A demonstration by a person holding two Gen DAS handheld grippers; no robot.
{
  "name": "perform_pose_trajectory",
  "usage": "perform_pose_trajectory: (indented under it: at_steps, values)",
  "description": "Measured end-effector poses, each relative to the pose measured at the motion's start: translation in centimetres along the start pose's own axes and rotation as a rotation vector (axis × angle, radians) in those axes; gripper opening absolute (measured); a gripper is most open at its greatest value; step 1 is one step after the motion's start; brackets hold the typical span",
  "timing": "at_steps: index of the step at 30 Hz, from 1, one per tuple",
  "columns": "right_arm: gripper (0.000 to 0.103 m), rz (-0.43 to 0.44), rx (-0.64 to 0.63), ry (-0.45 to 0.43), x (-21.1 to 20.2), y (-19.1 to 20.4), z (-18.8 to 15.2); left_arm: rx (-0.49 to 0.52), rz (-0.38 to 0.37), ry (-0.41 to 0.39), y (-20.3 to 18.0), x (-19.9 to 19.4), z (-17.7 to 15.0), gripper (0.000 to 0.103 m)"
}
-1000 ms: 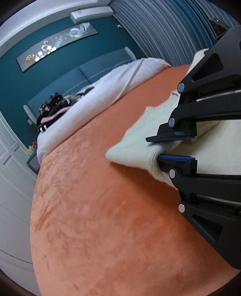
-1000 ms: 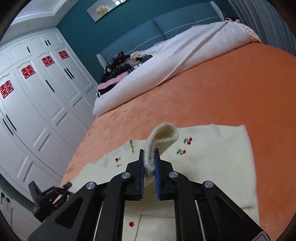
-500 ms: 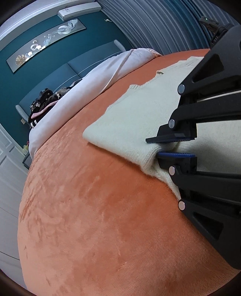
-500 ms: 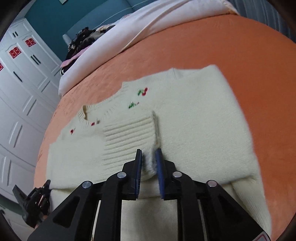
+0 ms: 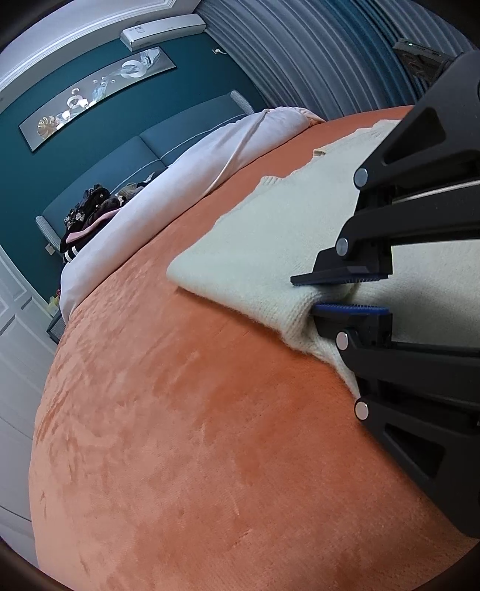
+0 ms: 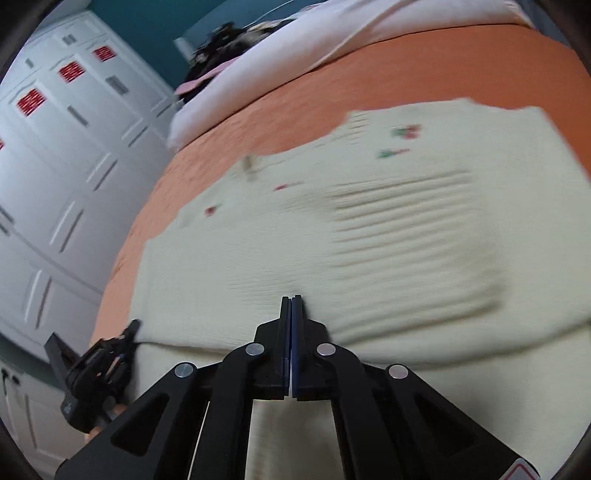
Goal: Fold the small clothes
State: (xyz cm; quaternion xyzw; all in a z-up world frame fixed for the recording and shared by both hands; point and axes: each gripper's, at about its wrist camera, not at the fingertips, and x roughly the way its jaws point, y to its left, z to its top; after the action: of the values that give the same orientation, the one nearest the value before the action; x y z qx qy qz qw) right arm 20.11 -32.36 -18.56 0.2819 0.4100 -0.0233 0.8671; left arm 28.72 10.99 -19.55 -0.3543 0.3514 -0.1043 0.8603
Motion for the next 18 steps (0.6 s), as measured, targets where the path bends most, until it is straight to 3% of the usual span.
perform_pose_trajectory:
  at_steps: [1, 3, 4, 5, 6, 7, 8, 9, 10, 12, 15, 18]
  values:
    - [0.000, 0.017, 0.032, -0.009, -1.5, -2.0, -0.1, 0.000, 0.002, 0.001, -0.1, 0.0, 0.0, 0.009]
    - [0.005, -0.129, 0.054, -0.013, -5.0, -4.7, -1.1, -0.003, 0.009, 0.014, -0.3, -0.2, 0.1, 0.009]
    - [0.016, -0.173, 0.043, -0.021, -6.9, -5.3, -1.8, 0.000, 0.018, 0.039, -0.7, -0.3, 0.4, 0.010]
    - [0.016, -0.200, 0.038, -0.033, -8.9, -5.9, -2.7, 0.008, 0.024, 0.066, -1.0, -0.9, 0.6, 0.010]
    - [0.017, -0.197, 0.043, -0.040, -11.1, -6.6, -3.8, 0.018, 0.024, 0.095, -1.3, -2.0, 0.6, 0.021]
    - [0.028, -0.190, 0.064, -0.044, -13.3, -7.4, -5.1, 0.025, 0.016, 0.122, -1.5, -3.6, 0.4, 0.045]
    - [0.039, -0.184, 0.092, -0.049, -15.6, -8.1, -6.7, 0.030, 0.017, 0.130, -1.4, -5.6, 0.0, 0.058]
    - [0.059, -0.189, 0.117, -0.055, -17.5, -8.7, -8.5, 0.034, 0.029, 0.124, -1.0, -8.2, -0.5, 0.073]
    - [0.066, -0.200, 0.139, -0.060, -19.5, -9.5, -10.5, 0.033, 0.039, 0.117, -0.5, -10.5, -1.0, 0.084]
    - [0.066, -0.214, 0.176, -0.037, -22.2, -10.6, -14.4, 0.012, 0.073, 0.137, 1.1, -14.8, -2.2, 0.091]
    - [0.067, -0.203, 0.257, 0.038, -23.6, -11.4, -19.3, -0.049, 0.119, 0.217, 4.5, -19.6, -4.6, 0.091]
    - [0.067, -0.145, 0.302, 0.089, -23.6, -11.2, -22.7, -0.041, 0.098, 0.234, 5.5, -22.8, -6.6, 0.092]
